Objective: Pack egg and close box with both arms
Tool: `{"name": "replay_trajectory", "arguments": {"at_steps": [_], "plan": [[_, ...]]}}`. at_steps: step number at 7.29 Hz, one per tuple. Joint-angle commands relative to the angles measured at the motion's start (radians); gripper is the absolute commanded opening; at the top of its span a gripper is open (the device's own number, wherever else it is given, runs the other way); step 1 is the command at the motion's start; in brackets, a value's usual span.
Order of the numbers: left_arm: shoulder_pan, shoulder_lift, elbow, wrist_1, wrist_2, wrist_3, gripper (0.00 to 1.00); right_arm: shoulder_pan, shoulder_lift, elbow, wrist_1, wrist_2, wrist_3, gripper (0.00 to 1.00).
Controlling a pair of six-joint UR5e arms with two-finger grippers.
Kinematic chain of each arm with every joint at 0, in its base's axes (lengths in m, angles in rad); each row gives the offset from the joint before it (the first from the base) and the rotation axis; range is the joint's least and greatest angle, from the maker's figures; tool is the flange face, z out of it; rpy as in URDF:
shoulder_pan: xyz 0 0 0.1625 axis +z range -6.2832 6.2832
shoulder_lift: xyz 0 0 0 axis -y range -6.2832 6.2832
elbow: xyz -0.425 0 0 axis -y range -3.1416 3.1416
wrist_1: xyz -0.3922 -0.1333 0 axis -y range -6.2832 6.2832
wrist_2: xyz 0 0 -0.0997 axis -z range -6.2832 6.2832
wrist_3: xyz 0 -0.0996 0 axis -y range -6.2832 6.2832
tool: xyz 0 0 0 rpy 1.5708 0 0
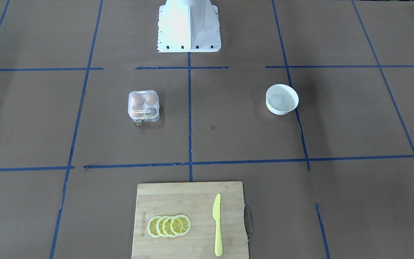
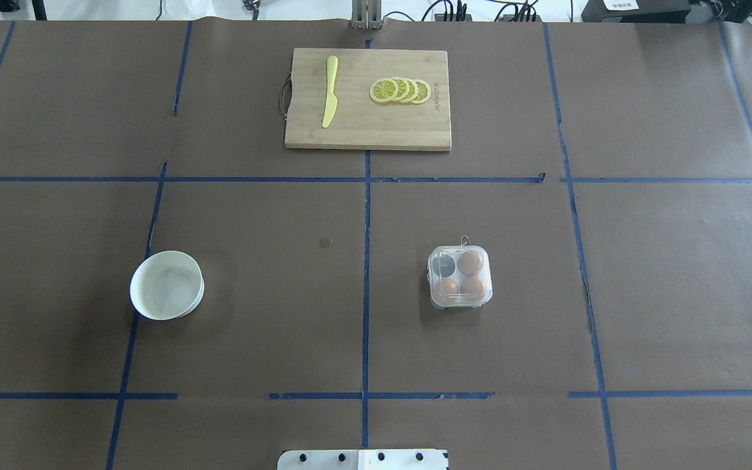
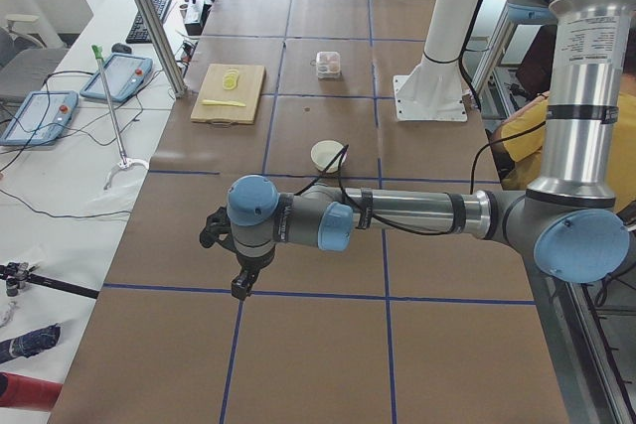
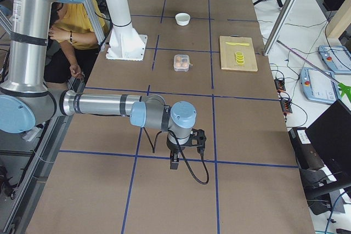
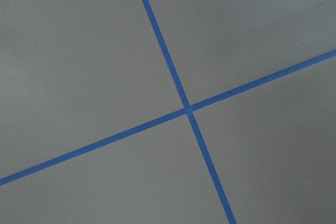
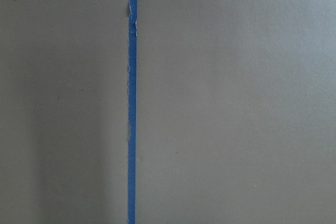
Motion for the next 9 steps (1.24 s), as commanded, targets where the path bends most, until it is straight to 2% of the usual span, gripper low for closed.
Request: {"name": "replay_trajectory", "arguments": {"at_steps": [1, 3, 5, 9], "plan": [[0.0, 0.0, -0.006, 0.0, 0.001, 0.0, 1.0, 0.0, 0.001, 0.0, 0.001, 0.002, 0.0, 1.0], [0.0, 0.0, -0.009, 0.0, 0.0, 0.002, 1.0, 0.0, -0.001, 0.002, 0.001, 0.004, -0.002, 1.0], [-0.002, 0.0, -0.007, 0.0, 0.0, 0.002, 1.0, 0.0, -0.01, -0.012, 0.074, 0.005, 0.0, 1.0], [-0.003, 0.003, 0.002, 0.0, 0.003, 0.002, 1.0, 0.0, -0.01, -0.012, 0.076, 0.007, 0.0, 1.0]]}}
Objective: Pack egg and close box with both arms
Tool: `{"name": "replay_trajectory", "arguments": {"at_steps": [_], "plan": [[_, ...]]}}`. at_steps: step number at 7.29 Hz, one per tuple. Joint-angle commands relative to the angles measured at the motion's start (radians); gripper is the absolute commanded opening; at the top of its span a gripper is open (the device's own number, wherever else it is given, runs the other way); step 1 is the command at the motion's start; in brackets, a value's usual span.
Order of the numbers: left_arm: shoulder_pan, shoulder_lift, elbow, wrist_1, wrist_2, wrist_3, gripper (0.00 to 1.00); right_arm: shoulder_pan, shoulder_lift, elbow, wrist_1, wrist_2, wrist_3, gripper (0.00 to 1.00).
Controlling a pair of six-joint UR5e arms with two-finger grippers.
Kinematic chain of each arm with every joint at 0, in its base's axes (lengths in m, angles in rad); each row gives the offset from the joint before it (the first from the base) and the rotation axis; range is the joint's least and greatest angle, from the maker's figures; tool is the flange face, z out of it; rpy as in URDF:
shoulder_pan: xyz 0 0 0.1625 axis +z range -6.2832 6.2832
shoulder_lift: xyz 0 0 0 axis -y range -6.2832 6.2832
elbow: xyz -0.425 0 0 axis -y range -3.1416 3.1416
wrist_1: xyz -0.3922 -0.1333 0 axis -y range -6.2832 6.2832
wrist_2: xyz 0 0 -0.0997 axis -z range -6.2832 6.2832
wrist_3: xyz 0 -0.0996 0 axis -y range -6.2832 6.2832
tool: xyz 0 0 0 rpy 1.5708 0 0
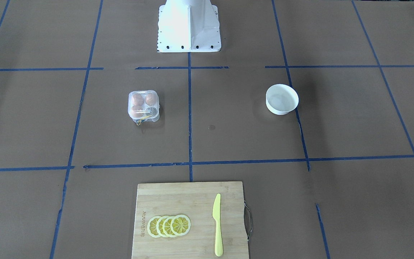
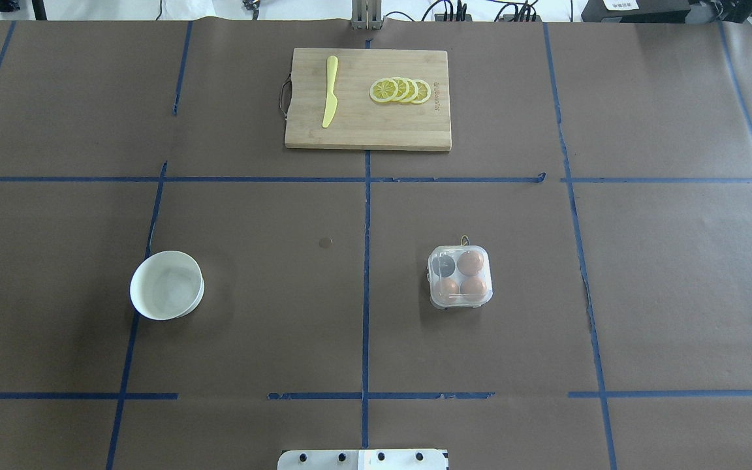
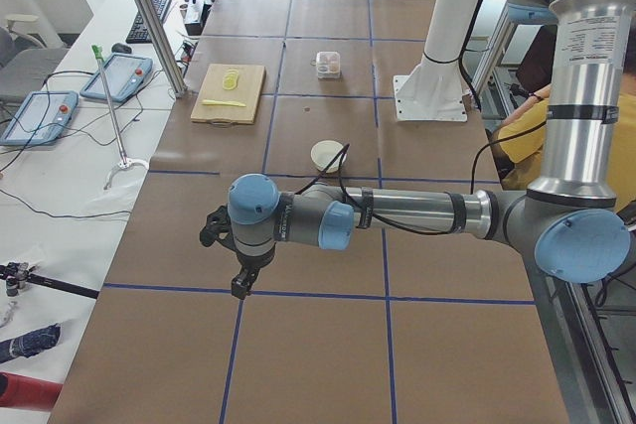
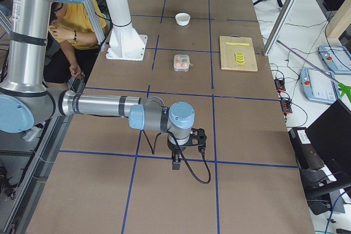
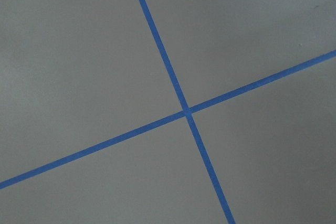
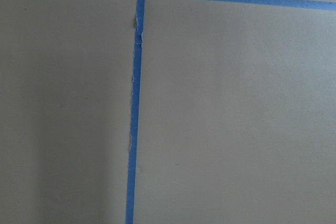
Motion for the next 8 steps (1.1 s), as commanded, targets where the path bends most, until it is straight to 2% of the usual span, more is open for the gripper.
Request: {"name": "replay_trajectory", "arguments": {"at_steps": [1, 8], "plan": [[-0.001, 0.002, 0.004, 0.002, 0.001, 0.0, 1.0, 0.0, 0.0, 0.001, 0.001, 0.001, 0.001, 1.0], [-0.001, 0.022, -0.002, 0.0, 0.001, 0.0, 1.0, 0.0, 0.0, 0.004, 0.002, 0.003, 0.0, 1.0]]}}
